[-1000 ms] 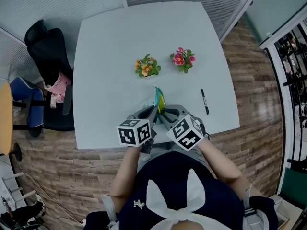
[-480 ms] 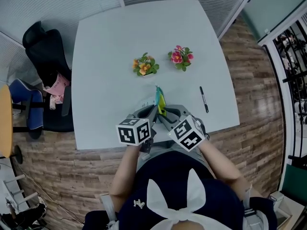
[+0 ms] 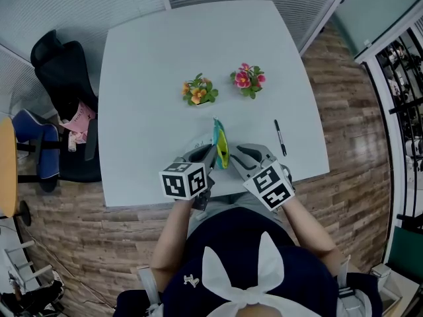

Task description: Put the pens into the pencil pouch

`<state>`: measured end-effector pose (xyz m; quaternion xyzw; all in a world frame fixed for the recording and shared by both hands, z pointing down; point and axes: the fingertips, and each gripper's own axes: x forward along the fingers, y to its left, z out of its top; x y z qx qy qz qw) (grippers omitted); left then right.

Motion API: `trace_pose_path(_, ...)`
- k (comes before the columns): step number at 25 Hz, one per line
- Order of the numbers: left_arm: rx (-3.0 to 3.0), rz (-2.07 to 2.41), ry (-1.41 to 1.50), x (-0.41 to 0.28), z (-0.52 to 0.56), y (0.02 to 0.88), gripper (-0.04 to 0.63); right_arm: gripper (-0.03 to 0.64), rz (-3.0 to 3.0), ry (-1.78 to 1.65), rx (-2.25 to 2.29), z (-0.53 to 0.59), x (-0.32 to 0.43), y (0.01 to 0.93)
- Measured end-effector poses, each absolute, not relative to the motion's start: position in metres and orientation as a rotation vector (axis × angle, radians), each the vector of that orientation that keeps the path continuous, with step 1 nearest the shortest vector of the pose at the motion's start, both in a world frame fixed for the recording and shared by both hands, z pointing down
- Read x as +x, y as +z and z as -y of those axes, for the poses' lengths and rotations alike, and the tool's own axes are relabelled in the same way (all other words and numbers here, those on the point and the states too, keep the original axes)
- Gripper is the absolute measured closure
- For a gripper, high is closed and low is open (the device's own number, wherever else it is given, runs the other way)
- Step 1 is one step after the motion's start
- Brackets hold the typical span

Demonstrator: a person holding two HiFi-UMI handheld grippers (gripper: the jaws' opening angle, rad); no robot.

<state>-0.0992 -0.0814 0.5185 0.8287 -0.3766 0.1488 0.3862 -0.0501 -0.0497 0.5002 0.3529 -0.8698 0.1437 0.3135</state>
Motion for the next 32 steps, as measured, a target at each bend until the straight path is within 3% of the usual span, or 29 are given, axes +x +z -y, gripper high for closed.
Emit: trace_pose_path(32, 2.000, 1.086, 0.387, -0.091, 0.098, 0.520, 0.563, 0.503, 2.073, 0.571, 1.195, 0.108, 0.118, 0.543)
